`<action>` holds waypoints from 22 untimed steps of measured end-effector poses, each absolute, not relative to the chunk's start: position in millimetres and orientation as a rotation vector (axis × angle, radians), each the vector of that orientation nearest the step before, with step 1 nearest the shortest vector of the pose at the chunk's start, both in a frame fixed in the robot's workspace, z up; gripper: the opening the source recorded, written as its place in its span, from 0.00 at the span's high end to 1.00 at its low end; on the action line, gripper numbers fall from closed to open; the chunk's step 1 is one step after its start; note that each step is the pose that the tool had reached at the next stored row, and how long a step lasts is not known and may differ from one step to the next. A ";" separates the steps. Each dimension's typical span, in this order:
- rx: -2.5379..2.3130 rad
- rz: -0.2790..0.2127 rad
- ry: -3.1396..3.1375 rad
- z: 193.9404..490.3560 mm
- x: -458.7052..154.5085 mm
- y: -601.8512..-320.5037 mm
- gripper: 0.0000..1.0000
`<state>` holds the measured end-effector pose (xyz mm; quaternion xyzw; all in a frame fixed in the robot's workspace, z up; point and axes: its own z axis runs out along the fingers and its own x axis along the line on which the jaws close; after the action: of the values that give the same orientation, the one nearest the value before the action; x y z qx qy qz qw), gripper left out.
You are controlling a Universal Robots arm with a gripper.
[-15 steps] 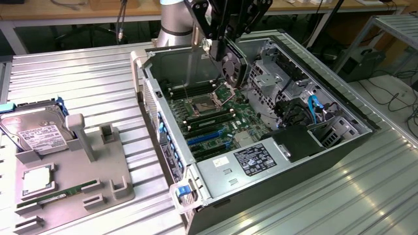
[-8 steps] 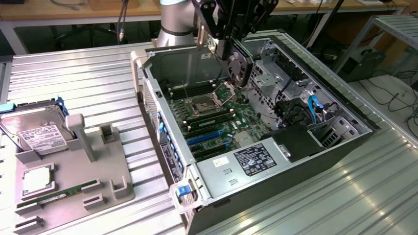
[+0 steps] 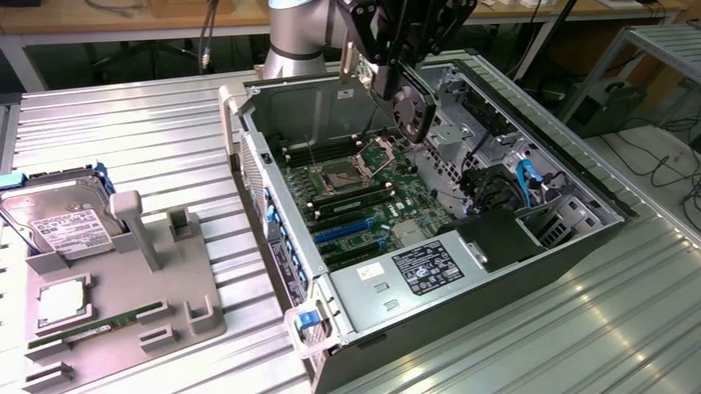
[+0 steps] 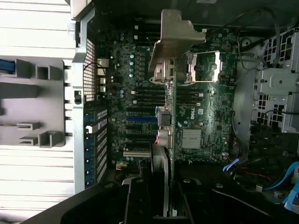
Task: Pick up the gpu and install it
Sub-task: 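Pick up the gpu and move the gpu toward the slot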
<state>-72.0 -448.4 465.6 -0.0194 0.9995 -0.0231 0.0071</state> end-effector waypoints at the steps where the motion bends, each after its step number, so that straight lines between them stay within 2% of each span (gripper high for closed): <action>1: -0.060 -0.072 3.126 465.6 -70.4 -448.3 0.73; 22: -0.060 -0.072 3.126 464.6 -35.7 -448.4 0.73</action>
<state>-35.7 -448.4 464.6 -0.0193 0.9995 -0.0231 0.0071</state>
